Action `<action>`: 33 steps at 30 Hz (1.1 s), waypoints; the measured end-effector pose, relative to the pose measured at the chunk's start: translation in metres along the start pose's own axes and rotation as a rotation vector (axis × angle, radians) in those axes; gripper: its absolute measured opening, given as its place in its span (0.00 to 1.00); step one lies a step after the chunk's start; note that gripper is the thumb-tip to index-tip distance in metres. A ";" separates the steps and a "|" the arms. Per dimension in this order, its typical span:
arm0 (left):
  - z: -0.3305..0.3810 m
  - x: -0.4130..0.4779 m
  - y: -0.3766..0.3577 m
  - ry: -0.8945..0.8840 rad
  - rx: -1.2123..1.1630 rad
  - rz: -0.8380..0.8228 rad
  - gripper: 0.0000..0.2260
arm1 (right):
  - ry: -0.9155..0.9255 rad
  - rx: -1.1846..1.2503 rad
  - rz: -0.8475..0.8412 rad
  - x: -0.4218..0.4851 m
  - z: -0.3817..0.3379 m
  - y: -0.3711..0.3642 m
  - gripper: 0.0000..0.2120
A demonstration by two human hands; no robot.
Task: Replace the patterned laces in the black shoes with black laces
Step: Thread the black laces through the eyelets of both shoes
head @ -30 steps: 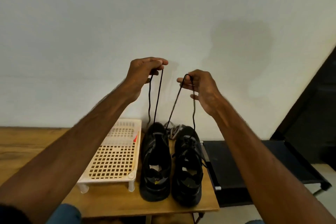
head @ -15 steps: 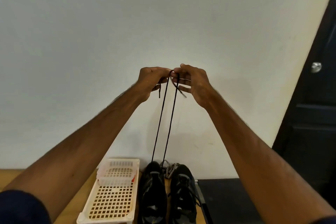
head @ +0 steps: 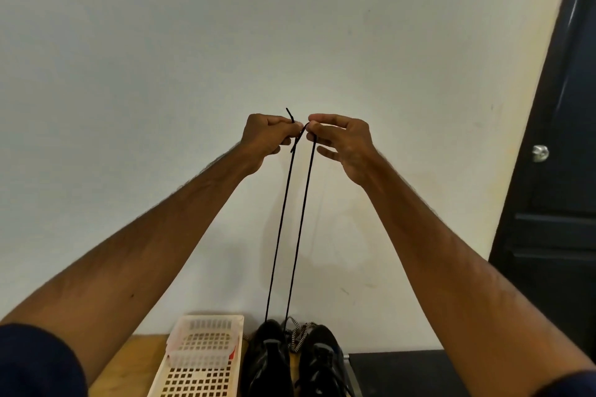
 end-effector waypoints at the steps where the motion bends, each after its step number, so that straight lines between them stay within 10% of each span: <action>1: 0.002 0.002 0.001 -0.008 0.008 0.004 0.04 | 0.006 0.011 0.012 0.002 -0.002 0.000 0.11; 33: 0.036 0.012 0.005 -0.210 0.194 0.059 0.11 | -0.046 0.149 0.348 0.024 -0.012 -0.020 0.04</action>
Point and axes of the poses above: each hand's wrist, its own x-axis towards the middle knuckle, its own y-axis out of the back of the hand, z = x × y, the point moved 4 cm from there along x, towards the middle knuckle, and after that the axes turned 9 degrees about y, right-handed, at the moved point
